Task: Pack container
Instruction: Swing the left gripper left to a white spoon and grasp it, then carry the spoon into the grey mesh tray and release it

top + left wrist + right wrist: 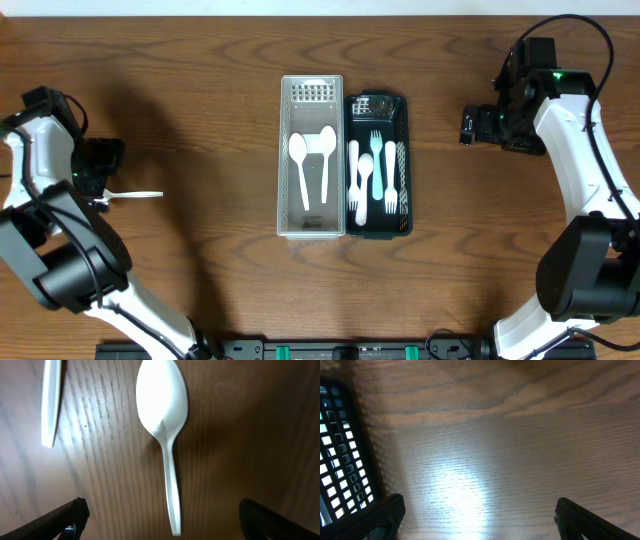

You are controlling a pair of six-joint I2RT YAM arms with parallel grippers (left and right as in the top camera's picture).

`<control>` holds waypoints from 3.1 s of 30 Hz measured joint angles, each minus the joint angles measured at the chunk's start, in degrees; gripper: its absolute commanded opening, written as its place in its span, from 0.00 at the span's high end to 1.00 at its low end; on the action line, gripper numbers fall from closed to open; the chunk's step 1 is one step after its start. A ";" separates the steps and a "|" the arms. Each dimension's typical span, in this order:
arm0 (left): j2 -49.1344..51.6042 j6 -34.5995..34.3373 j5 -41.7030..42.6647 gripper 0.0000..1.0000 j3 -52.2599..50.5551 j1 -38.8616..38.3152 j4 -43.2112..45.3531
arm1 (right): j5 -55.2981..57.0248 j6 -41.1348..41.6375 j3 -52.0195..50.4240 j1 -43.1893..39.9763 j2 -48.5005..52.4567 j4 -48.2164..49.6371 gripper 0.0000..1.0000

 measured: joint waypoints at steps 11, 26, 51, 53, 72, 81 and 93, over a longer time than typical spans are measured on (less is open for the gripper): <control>6.38 0.00 -0.28 0.02 0.02 0.00 2.51 | 0.00 0.00 0.00 0.00 0.00 -0.66 0.01; 5.01 3.28 -0.50 0.02 -3.28 0.00 7.82 | 0.00 0.02 0.00 0.00 0.00 -0.92 0.01; 3.63 3.30 0.37 0.66 -6.05 0.09 6.75 | 0.20 0.00 0.00 0.00 0.00 -0.92 0.01; 3.63 3.34 0.33 0.72 -6.12 0.09 6.49 | 0.20 0.00 0.00 0.00 0.00 -0.92 0.01; 3.65 3.48 -0.46 0.87 -6.34 -0.07 5.44 | 1.01 0.00 0.00 0.00 0.00 -0.92 0.01; 3.65 3.54 -0.59 0.94 -6.27 -0.09 5.20 | 1.14 0.00 0.00 0.00 0.00 -0.94 0.01; 1.62 8.63 -6.19 0.94 -6.10 -4.52 -0.79 | 1.29 0.00 0.00 0.00 0.00 -0.52 0.01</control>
